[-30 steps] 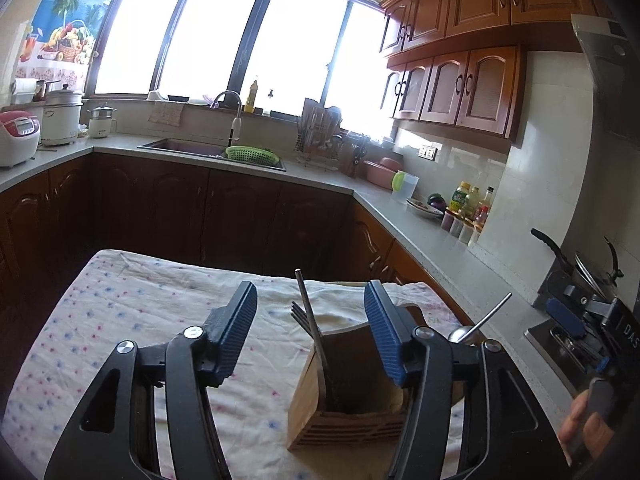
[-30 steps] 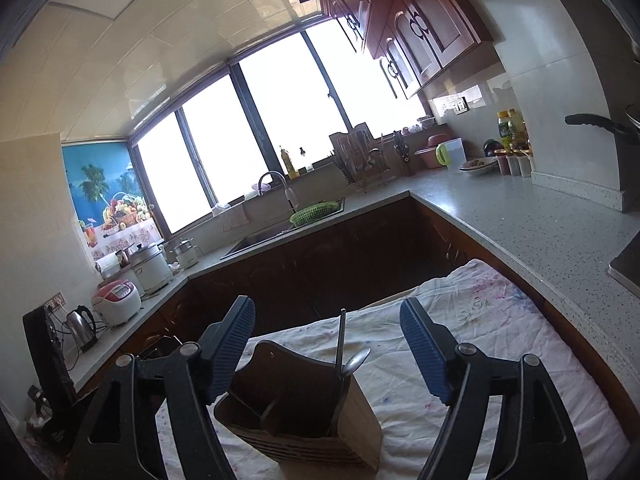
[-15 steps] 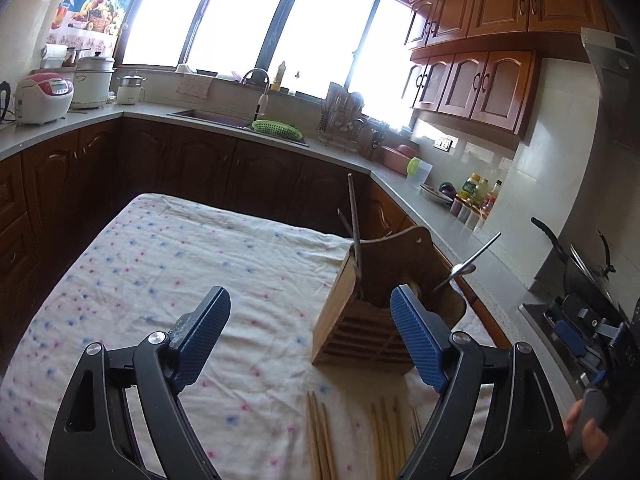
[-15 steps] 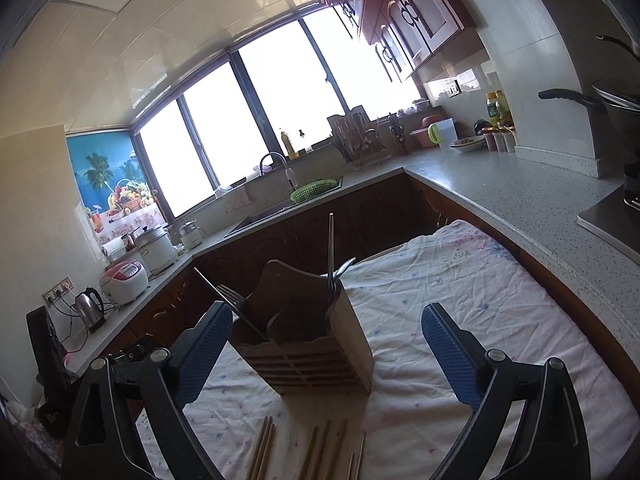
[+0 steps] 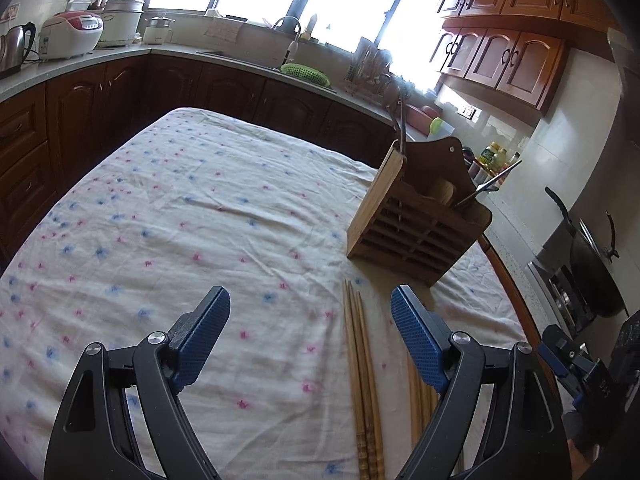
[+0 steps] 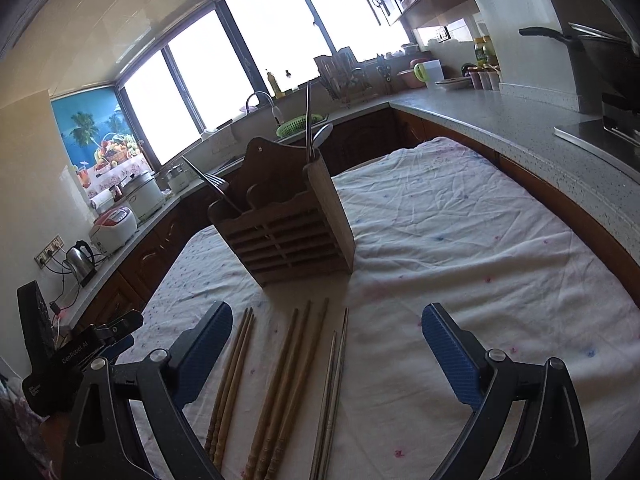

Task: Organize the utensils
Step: 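Withdraw both open tools back to the wooden chopsticks on the cloth, then grasp a wooden chopstick with the left tool while the right grasps a metal chopstick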

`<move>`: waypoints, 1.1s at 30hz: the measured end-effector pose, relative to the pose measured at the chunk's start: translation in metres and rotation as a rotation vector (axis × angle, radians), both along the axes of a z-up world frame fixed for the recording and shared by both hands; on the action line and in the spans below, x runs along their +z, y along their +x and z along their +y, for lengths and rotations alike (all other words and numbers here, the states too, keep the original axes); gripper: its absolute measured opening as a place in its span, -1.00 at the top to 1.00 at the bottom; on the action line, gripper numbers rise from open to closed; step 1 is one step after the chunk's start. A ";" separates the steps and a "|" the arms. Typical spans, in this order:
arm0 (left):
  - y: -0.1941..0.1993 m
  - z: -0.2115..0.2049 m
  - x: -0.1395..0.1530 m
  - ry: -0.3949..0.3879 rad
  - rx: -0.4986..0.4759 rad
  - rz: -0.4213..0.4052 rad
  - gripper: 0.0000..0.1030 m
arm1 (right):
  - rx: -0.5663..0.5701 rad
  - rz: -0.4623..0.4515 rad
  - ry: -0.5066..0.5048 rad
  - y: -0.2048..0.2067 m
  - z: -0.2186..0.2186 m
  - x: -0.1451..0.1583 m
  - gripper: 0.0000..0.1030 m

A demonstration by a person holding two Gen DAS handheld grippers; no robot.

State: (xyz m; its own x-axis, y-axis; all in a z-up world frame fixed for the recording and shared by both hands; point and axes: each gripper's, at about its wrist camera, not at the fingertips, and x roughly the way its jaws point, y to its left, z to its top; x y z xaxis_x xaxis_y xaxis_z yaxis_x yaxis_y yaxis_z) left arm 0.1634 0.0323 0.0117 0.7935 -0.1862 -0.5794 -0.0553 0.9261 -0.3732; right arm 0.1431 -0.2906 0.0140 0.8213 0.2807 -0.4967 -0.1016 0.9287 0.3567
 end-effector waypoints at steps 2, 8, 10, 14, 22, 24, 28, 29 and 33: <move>-0.003 -0.001 -0.007 0.004 -0.003 0.018 -0.64 | 0.007 0.015 -0.005 -0.004 0.001 -0.007 -0.88; -0.004 -0.007 -0.019 0.027 -0.024 0.067 -0.64 | 0.001 0.054 -0.001 -0.005 -0.001 -0.017 -0.88; -0.002 -0.010 -0.021 0.035 -0.035 0.080 -0.64 | -0.003 0.058 -0.002 -0.005 -0.003 -0.018 -0.88; 0.002 -0.016 -0.023 0.051 -0.052 0.099 -0.64 | -0.004 0.076 -0.010 -0.001 -0.003 -0.021 -0.88; 0.020 -0.027 -0.031 0.087 -0.092 0.154 -0.62 | 0.000 0.097 -0.068 0.013 0.002 -0.026 -0.75; 0.026 -0.029 -0.031 0.085 -0.103 0.158 -0.53 | 0.000 0.107 -0.089 0.019 0.004 -0.027 -0.51; 0.042 -0.037 -0.030 0.100 -0.140 0.174 -0.26 | 0.010 0.147 -0.106 0.034 0.007 -0.032 -0.01; 0.047 -0.040 -0.030 0.111 -0.150 0.179 -0.19 | 0.014 0.159 -0.108 0.039 0.007 -0.035 0.10; 0.070 -0.049 -0.036 0.138 -0.187 0.215 -0.01 | 0.033 0.217 -0.098 0.057 0.009 -0.045 0.35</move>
State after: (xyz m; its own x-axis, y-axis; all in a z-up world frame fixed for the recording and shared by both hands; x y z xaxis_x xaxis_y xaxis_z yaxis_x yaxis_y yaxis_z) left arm 0.2331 -0.0167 -0.0246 0.6095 -0.2248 -0.7602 0.0565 0.9688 -0.2412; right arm 0.1997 -0.2816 -0.0313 0.6835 0.2476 -0.6867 -0.0633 0.9573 0.2821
